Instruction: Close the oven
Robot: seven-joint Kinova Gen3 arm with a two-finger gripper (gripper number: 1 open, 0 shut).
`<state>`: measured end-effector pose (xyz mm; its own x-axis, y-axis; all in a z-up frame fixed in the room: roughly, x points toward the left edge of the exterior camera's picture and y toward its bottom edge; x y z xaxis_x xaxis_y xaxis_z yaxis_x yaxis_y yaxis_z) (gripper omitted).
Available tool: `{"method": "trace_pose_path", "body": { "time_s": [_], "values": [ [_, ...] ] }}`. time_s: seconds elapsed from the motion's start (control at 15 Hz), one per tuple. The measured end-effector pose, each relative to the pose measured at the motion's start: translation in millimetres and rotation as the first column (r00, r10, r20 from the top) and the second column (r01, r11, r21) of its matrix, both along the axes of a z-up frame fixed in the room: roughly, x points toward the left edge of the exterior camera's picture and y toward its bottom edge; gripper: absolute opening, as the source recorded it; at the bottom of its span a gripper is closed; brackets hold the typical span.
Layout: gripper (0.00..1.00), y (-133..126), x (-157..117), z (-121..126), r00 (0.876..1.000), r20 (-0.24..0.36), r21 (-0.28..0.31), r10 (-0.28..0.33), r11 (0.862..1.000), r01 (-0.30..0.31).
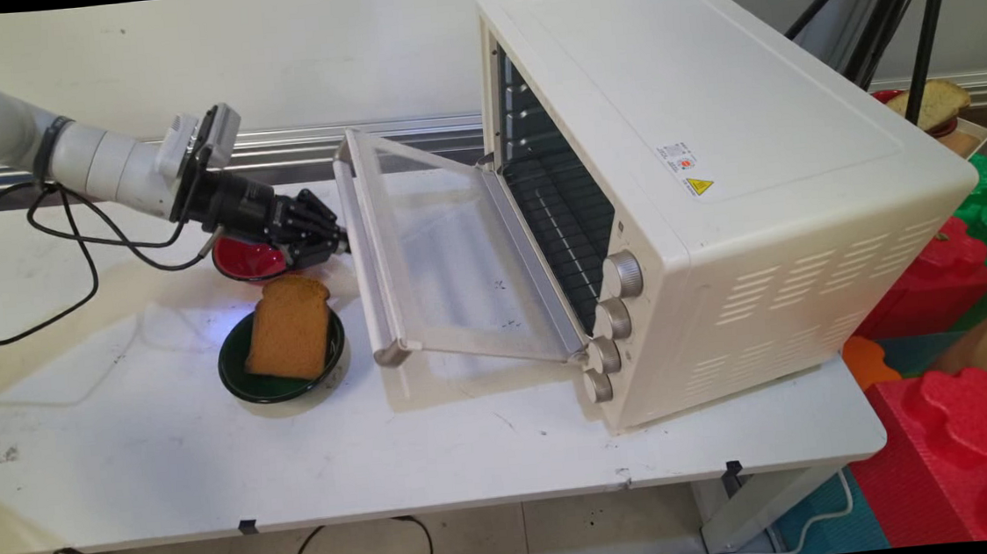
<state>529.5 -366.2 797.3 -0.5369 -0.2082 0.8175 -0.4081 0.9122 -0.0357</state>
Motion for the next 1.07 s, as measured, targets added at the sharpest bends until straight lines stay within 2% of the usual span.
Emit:
{"method": "trace_pose_path", "body": {
  "time_s": [0.27,0.6,1.07],
  "values": [
    [0.00,-6.2,-4.7,18.2,0.996,-0.084,-0.069,0.006,0.998,-0.012],
    [0.00,-19.7,-16.9,41.4,0.985,-0.173,-0.136,0.011,0.990,-0.035],
    [0.00,-30.0,-30.1,58.4,0.976,-0.219,-0.181,-0.013,0.983,-0.028]
  ]
}}
